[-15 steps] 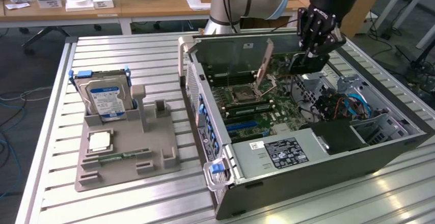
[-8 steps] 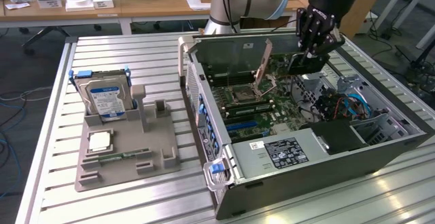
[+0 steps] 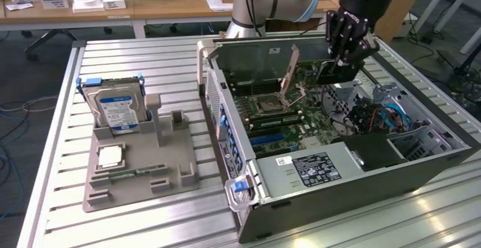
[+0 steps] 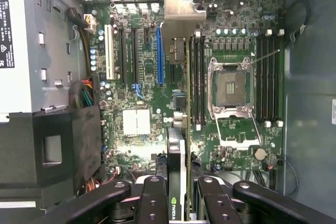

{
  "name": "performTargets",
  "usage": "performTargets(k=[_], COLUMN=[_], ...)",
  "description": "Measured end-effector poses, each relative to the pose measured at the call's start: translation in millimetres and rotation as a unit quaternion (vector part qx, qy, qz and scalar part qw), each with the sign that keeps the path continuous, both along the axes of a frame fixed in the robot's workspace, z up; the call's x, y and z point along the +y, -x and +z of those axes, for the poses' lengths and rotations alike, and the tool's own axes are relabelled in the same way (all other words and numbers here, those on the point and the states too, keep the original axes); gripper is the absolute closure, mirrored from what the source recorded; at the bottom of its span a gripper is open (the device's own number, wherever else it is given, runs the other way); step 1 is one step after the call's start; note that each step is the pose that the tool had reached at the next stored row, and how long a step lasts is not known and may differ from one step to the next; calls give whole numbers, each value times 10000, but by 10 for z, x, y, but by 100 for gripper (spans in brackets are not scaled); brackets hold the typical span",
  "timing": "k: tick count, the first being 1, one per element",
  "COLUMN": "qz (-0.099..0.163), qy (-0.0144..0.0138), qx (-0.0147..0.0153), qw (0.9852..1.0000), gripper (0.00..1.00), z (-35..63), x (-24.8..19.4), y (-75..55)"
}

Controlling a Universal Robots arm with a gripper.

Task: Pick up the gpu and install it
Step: 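Insert the gpu into the slot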

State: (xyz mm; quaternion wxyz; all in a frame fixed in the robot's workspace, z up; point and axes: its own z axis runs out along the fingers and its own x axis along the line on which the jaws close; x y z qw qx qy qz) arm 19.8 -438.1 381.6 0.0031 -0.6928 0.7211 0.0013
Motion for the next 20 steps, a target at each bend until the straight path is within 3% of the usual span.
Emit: performTargets(k=[13,15,20], qz=[-4,-4,-4], qy=[-1,0,0], qx=[0,0,0], qw=[10000,10000,10000], gripper=[73,73,73], z=[-23,-87,-91], x=[-1,-1,-1], y=[22,22,22])
